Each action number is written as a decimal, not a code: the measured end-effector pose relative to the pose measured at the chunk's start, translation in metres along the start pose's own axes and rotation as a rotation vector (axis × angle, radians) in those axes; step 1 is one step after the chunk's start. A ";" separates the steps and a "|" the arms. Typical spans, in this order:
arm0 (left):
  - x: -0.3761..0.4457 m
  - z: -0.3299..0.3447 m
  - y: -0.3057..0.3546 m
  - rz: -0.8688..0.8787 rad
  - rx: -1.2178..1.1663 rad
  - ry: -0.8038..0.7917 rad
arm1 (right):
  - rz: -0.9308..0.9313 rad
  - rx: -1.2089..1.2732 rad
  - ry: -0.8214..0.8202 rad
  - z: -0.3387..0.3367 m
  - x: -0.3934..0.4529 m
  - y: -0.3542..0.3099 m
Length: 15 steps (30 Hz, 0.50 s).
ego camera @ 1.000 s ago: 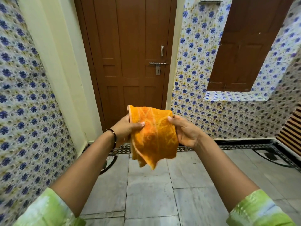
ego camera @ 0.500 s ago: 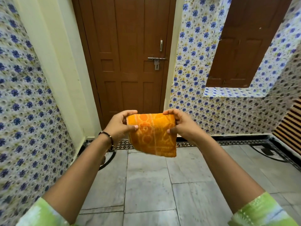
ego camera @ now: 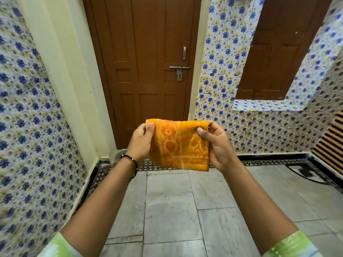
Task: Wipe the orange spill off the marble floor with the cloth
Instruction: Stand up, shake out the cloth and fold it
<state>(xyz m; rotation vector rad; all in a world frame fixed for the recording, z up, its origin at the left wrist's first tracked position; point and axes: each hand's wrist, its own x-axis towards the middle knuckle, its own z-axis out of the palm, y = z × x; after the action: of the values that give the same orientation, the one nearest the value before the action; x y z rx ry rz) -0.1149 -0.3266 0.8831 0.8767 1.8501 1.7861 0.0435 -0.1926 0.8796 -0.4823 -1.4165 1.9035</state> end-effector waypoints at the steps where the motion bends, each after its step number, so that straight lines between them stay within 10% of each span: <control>1: -0.002 0.005 0.001 -0.063 -0.101 0.021 | 0.059 0.046 -0.001 0.000 0.000 0.006; 5: -0.007 0.014 -0.006 -0.138 -0.113 0.043 | 0.415 0.032 -0.112 0.004 -0.016 0.036; 12: -0.020 -0.002 -0.028 -0.376 -0.076 -0.343 | 0.373 0.035 0.128 -0.001 -0.012 0.039; 15: -0.017 -0.004 -0.040 -0.275 -0.111 -0.158 | 0.447 -0.023 0.041 -0.009 -0.014 0.032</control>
<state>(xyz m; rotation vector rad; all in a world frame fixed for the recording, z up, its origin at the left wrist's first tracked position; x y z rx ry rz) -0.1112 -0.3398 0.8416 0.6654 1.6647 1.5860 0.0490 -0.2014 0.8451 -0.9051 -1.3874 2.2073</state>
